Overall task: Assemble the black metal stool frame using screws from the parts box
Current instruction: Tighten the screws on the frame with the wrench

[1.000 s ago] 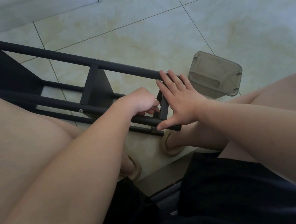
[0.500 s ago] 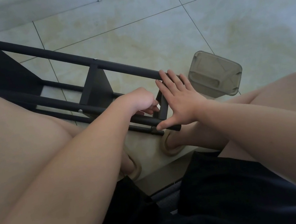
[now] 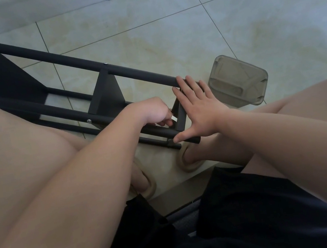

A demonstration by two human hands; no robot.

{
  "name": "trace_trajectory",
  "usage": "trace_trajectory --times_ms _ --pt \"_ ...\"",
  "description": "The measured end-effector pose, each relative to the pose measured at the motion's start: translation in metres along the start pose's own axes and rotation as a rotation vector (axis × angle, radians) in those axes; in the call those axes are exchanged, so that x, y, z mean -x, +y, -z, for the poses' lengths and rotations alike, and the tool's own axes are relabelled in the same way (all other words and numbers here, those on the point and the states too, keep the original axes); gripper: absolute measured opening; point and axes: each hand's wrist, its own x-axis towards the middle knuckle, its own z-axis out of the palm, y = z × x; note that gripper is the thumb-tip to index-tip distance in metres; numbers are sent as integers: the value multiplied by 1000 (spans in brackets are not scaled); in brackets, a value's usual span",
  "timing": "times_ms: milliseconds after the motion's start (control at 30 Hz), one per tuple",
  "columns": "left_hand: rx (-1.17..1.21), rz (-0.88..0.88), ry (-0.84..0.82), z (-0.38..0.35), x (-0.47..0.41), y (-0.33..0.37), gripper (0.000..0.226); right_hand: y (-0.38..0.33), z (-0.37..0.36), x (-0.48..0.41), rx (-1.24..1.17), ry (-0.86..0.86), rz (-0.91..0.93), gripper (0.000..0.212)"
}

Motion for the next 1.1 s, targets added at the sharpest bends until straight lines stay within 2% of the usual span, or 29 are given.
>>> trace_trajectory --times_ms 467,1100 --pt "-280 -75 2 2 2 -2 22 1 0 -1 -3 0 -2 148" --pt "-403 -87 -45 2 4 -1 27 1 -2 -1 4 0 -5 148"
